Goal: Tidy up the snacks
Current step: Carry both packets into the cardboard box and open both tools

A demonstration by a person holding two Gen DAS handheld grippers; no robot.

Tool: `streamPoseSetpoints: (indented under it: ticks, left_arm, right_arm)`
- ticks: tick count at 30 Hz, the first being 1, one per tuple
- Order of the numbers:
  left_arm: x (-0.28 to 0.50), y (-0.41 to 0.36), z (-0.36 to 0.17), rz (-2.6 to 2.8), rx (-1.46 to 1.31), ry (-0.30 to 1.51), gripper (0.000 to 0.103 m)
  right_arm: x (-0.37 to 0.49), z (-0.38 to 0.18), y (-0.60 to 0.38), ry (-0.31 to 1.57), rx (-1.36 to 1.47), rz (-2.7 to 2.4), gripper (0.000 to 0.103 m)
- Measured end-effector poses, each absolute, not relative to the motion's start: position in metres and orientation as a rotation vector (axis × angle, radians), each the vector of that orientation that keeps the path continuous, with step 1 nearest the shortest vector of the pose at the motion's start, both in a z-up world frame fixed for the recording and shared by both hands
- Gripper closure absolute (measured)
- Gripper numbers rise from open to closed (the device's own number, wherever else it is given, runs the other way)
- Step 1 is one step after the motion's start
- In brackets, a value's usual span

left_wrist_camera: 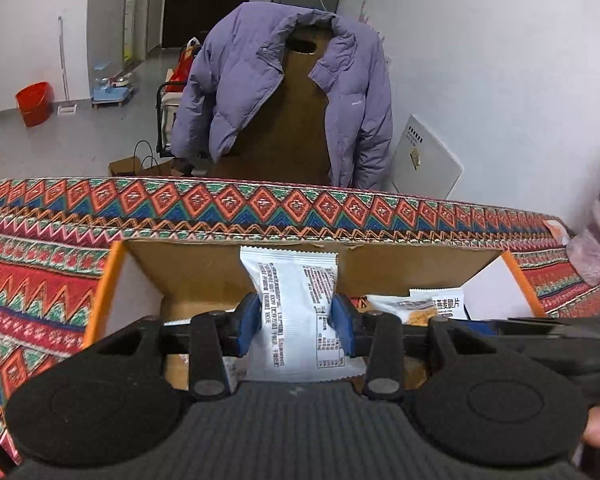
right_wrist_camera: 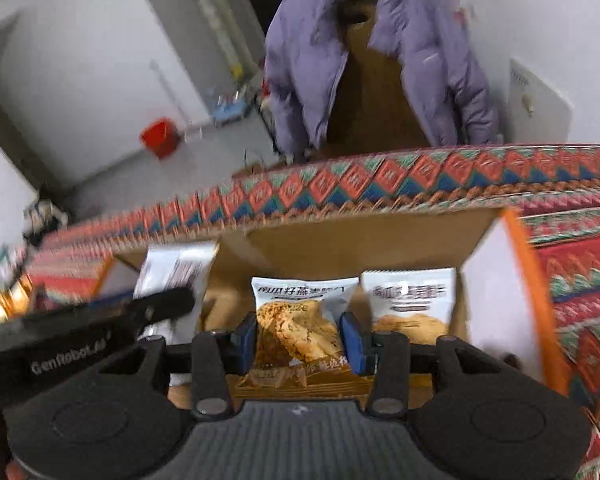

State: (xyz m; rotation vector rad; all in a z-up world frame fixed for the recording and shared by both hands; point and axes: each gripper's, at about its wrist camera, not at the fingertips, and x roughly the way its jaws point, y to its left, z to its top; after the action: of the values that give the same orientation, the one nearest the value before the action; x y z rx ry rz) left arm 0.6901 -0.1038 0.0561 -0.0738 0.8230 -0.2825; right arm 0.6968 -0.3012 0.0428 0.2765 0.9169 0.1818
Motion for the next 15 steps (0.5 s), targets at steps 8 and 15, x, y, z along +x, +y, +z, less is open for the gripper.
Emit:
streamPoseSetpoints:
  ticks: [8, 15]
  left_arm:
    - [0.696, -0.101, 0.042, -0.319, -0.133, 0.899, 0.037]
    - [0.644, -0.084, 0.093, -0.349, -0.034, 0.789, 0.019]
  right_arm:
    - [0.681, 0.056, -0.320, 0.857, 0.243, 0.101, 0.028]
    - [0.619, 0.112, -0.338, 0.757, 0.132, 0.113, 0.016]
